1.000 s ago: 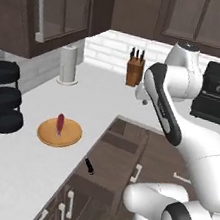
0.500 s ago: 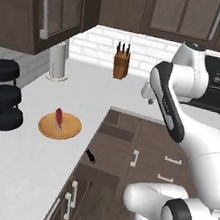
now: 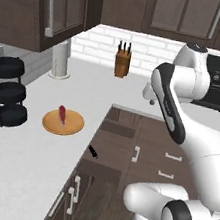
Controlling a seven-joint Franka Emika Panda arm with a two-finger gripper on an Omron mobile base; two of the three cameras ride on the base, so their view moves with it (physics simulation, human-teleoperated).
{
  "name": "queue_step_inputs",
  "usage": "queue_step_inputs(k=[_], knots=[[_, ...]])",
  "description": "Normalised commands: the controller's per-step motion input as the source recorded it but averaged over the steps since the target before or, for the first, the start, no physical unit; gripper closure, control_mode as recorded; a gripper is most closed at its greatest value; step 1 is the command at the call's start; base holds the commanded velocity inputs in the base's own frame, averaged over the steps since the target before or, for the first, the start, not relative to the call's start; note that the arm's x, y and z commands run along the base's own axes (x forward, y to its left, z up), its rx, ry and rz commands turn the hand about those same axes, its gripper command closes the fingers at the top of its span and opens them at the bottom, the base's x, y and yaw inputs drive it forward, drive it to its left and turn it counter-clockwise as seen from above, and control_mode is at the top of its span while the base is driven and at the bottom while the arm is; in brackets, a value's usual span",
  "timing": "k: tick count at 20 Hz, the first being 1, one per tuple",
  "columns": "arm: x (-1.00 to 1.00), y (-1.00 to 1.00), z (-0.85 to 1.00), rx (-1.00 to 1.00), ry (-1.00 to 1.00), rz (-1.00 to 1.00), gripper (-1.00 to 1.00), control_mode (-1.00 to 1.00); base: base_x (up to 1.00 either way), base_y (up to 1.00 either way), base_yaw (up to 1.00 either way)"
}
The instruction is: Pick up the knife from the drawer and place it on the cutting board. Then place the meat from the plate to the cutting board.
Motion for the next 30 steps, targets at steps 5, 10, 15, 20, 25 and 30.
queue_step_inputs(k=[5,10,15,20,25,30], knots=[[0.01,0.00,0.00,0.00,0.00,0.00,-1.00,-1.00,0.00,0.00,0.00],[0.46,-0.19,-0.48,0.08,0.00,0.18,-1.00,-1.00,0.00,0.00,0.00],[0.25,-0.17,-0.64,0.29,-0.13,0.31,-1.00,-1.00,0.00,0.00,0.00],[0.03,-0.01,-0.54,0.09,-0.27,0.27,-1.00,-1.00,0.00,0.00,0.00],[0.19,0.05,-0.73,0.01,-0.33,0.36,-1.00,-1.00,0.00,0.00,0.00],[0.21,-0.03,-0.33,0.06,-0.25,0.33,-1.00,-1.00,0.00,0.00,0.00]])
